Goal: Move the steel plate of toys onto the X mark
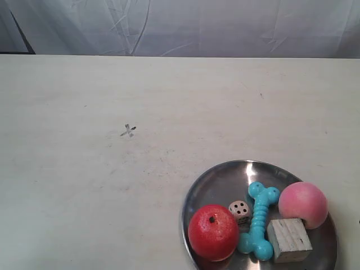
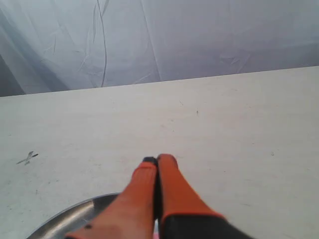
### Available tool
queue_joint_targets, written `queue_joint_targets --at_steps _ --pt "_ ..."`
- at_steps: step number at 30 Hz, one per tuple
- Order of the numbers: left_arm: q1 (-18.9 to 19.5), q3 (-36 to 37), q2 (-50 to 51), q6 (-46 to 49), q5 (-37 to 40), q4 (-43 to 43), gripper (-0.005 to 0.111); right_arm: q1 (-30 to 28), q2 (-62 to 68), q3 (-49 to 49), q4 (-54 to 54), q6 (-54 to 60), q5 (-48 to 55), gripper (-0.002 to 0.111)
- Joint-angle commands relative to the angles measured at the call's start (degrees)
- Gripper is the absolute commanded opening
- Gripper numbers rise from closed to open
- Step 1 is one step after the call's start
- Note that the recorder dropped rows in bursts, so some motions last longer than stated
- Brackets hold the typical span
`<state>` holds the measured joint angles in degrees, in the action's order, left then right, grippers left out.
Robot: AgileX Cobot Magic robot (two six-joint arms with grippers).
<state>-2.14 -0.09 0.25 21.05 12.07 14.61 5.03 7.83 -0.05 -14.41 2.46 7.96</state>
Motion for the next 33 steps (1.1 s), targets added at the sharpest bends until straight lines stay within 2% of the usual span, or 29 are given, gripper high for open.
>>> queue_joint_targets --at_steps 1,17,27,31,33 --pt "-0.1 0.1 -0.2 -0.1 -0.5 -0.2 0.0 -0.3 -0.3 0.1 0.2 0.1 -0.4 0.0" --pt "-0.1 0.1 -0.2 -0.1 -1.0 -0.7 0.0 1.5 -0.3 0.1 0.2 0.1 -0.4 0.0" --pt "-0.1 0.1 -0.2 -0.1 -12.9 -0.7 0.0 1.5 -0.3 0.1 0.2 0.1 -0.4 0.0" --pt "-0.1 0.1 -0.2 -0.4 -21.5 -0.7 0.0 1.5 -0.3 0.1 0.2 0.1 -0.4 0.0" --pt "-0.1 0.1 -0.2 -4.6 -25.8 0.7 0.0 1.4 -0.3 0.1 -0.1 0.1 -0.4 0.0"
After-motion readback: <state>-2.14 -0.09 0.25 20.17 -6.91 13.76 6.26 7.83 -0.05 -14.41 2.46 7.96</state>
